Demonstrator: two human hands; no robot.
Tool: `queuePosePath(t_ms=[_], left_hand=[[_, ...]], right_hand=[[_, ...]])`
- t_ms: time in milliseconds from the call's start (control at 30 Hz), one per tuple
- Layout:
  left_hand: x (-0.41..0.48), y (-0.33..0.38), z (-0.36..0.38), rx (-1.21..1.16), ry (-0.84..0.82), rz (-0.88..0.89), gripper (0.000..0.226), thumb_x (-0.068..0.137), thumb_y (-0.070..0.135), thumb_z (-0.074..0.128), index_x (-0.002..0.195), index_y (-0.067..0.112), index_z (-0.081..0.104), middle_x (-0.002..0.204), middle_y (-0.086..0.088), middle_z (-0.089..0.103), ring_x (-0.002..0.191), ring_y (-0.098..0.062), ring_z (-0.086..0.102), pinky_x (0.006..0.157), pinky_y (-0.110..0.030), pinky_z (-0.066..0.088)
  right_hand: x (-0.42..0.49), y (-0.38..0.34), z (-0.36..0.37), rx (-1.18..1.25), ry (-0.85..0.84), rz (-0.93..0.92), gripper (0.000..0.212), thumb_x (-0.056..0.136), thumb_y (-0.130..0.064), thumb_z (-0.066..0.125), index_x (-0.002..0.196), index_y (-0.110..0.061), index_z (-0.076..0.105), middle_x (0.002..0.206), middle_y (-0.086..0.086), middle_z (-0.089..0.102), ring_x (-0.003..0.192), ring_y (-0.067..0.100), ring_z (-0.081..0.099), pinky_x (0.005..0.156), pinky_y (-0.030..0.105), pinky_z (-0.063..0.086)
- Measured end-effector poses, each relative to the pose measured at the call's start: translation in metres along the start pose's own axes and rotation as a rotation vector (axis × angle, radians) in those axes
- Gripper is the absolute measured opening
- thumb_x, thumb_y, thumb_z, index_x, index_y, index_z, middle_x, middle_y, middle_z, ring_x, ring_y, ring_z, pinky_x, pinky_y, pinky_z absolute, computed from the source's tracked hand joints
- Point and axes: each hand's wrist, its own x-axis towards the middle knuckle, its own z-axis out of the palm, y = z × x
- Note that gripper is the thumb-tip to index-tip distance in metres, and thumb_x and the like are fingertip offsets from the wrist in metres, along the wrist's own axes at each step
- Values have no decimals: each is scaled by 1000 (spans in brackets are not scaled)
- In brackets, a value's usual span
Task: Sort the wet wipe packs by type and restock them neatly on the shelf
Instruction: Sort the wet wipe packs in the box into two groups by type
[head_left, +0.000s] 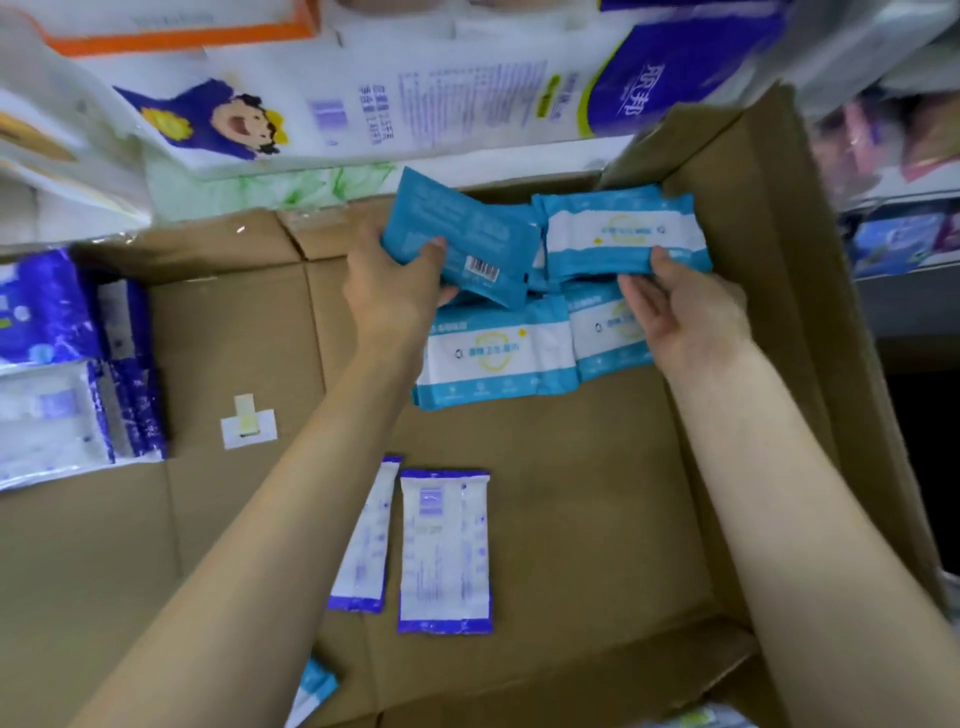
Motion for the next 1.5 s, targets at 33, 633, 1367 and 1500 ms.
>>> queuePosePath(t_ms=[33,633,1367,1500], left_hand=[[0,-2,2,69,32,29,22,83,23,70,88,23,49,103,-9,64,87,-21,69,69,-38,59],[-19,-12,-34,760,38,379,61,86,47,61,132,10,42,132,-10,46,119,-27,48,98,-40,40],[-133,-178,-292,467,-46,-305,48,70,39,81,103,19,53,103,-7,67,95,-25,65,88,-45,53],[-132,-178,-297,311,-108,-386,23,78,30,76,88,18,60,102,-15,69,99,-31,66,87,-45,54]], right_hand=[[3,0,1,-28,4,-5,29,86,-3,67,114,-2,58,100,13,68,81,19,70,67,27,60],[-27,15,-5,-563,-37,-473,33,83,-18,73,64,-17,47,51,-1,53,36,5,45,40,21,39],[-205,298,-35,-1375,-777,-216,50,76,-25,79,114,-16,48,80,-13,47,74,7,51,68,23,45],[-214,320,-40,-1237,-558,-165,52,68,-18,85,102,-18,47,79,-13,50,79,12,54,75,31,48]])
